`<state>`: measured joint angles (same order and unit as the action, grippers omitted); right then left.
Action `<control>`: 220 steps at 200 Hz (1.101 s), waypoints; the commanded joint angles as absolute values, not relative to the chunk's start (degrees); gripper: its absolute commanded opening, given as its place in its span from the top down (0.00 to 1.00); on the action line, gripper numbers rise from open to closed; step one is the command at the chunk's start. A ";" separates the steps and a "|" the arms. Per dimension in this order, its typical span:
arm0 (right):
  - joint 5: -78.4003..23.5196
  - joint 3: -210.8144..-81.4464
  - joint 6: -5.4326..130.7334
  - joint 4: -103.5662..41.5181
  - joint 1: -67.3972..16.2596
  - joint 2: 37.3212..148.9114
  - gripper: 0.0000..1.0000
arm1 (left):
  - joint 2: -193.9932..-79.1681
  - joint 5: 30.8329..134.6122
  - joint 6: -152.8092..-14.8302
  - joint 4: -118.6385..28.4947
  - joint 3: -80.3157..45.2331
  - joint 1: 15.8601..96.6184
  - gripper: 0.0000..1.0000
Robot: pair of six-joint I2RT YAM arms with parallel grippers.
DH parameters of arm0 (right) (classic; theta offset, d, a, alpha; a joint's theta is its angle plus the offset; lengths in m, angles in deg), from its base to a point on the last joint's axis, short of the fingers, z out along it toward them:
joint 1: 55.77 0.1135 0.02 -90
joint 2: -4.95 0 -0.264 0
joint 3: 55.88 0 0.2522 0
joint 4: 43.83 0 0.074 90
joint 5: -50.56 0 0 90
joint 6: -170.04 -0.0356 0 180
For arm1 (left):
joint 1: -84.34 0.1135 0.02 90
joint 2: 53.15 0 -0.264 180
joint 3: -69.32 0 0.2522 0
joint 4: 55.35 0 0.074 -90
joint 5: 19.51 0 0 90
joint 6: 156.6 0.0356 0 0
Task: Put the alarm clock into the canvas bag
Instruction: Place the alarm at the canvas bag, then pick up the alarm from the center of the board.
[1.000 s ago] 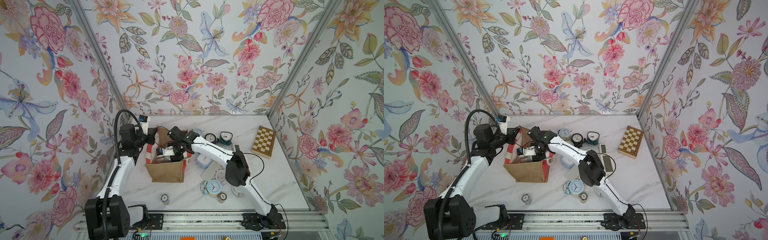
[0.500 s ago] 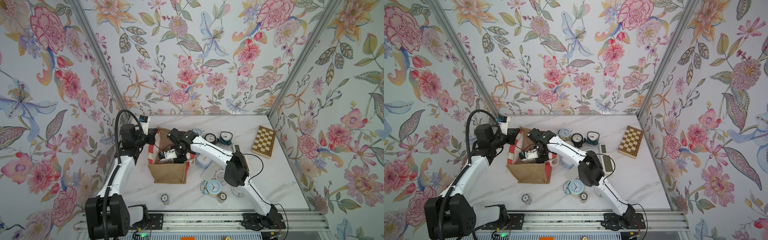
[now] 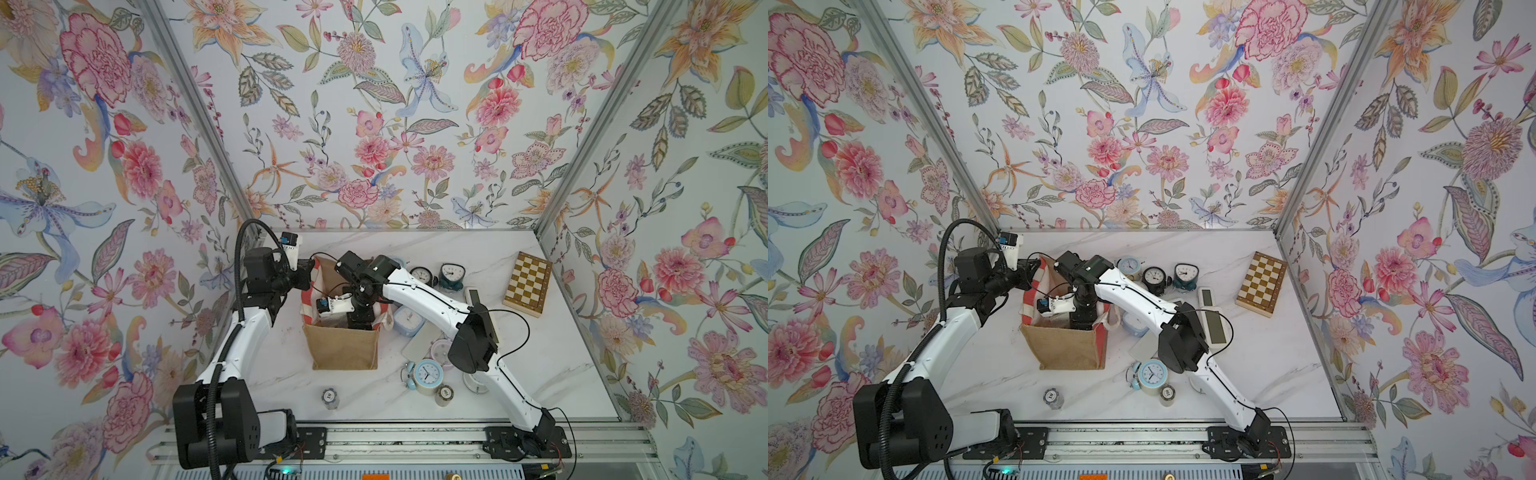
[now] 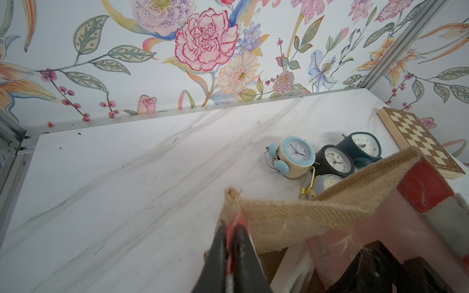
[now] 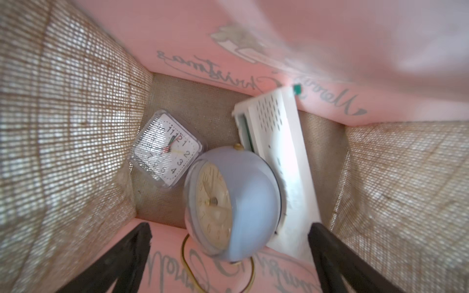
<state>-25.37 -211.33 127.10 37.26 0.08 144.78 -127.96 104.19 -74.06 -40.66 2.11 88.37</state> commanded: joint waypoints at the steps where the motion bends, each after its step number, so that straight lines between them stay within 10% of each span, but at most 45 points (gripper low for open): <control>1: -23.49 -212.55 124.72 39.02 -0.18 140.26 0.01 | -129.37 104.40 -73.46 -38.59 1.08 87.29 0.87; 55: -20.73 -212.55 119.97 36.27 -0.92 134.55 0.01 | -128.40 102.65 -72.68 -38.00 0.66 87.10 0.83; 129: -20.91 -212.46 102.31 27.20 -6.56 127.10 0.02 | -122.64 92.01 -72.66 -29.20 -5.59 87.03 0.47; 220: -28.96 -210.12 76.13 23.21 -18.28 125.68 0.04 | -120.19 96.27 -74.49 -30.96 1.78 87.06 0.54</control>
